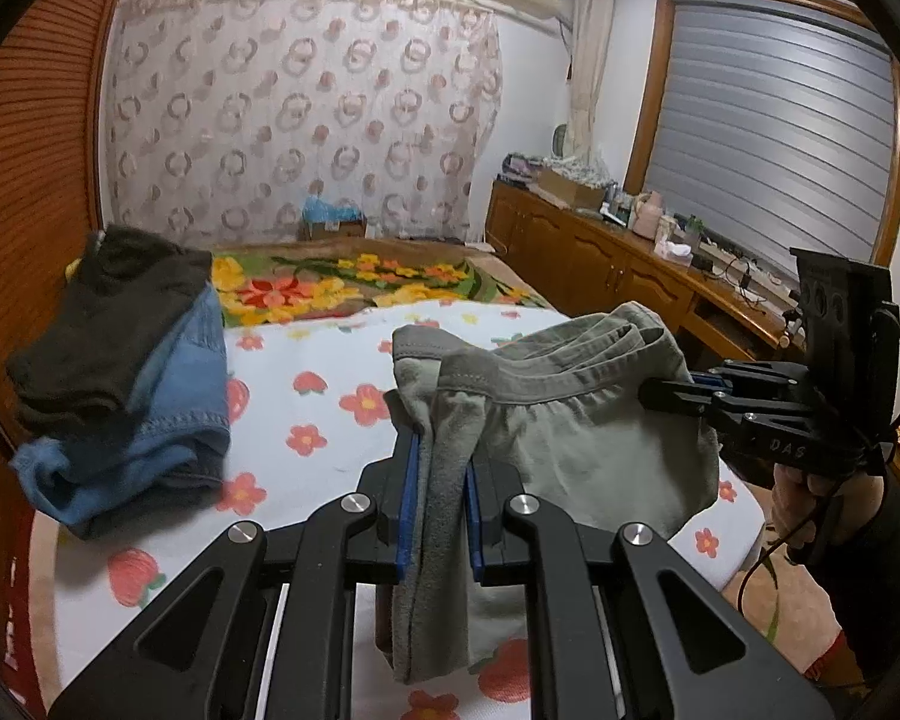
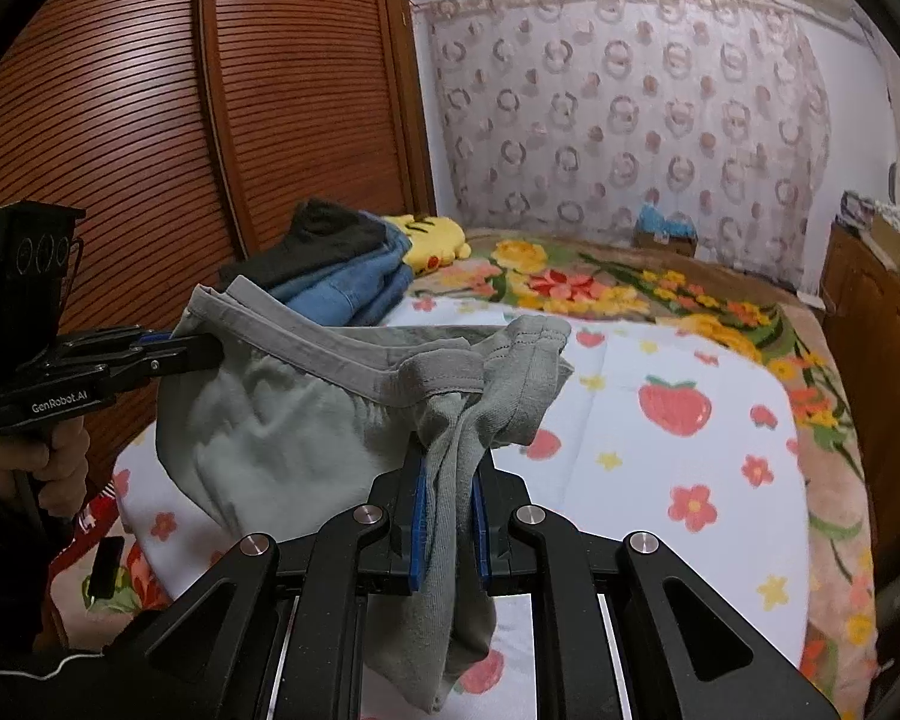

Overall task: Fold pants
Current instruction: 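Close both tools on the folded shorts edge and lift it, then carry the held grey-green shorts with both tools over the jeans stack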

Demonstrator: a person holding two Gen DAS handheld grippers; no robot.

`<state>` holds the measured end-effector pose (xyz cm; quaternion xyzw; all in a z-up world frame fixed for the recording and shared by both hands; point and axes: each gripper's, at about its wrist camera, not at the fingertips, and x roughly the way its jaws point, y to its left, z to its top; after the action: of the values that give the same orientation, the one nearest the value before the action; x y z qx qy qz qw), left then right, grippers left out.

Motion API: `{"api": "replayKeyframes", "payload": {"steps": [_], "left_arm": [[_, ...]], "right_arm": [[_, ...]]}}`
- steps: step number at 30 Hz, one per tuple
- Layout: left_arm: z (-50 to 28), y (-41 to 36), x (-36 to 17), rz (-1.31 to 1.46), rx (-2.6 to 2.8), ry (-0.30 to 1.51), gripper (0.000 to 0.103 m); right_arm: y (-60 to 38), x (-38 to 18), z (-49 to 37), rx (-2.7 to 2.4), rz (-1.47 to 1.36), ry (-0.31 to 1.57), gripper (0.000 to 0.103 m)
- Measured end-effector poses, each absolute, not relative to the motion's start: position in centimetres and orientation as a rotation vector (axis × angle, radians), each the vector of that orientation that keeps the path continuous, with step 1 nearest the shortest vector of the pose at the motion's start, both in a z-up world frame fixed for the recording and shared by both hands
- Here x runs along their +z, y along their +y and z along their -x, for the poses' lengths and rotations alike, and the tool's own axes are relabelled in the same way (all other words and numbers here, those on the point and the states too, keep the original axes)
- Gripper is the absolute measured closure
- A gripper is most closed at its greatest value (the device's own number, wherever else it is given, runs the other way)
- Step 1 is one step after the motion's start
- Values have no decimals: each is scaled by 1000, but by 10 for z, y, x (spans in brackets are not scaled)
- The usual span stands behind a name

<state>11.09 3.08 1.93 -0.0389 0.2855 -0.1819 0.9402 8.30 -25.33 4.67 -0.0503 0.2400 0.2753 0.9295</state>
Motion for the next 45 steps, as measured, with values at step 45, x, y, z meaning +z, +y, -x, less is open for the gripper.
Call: {"api": "replayKeyframes", "payload": {"steps": [45], "left_arm": [[-184, 179, 28, 225, 3, 434, 88]], "right_arm": [[-82, 102, -313, 798, 422, 385, 91]]}}
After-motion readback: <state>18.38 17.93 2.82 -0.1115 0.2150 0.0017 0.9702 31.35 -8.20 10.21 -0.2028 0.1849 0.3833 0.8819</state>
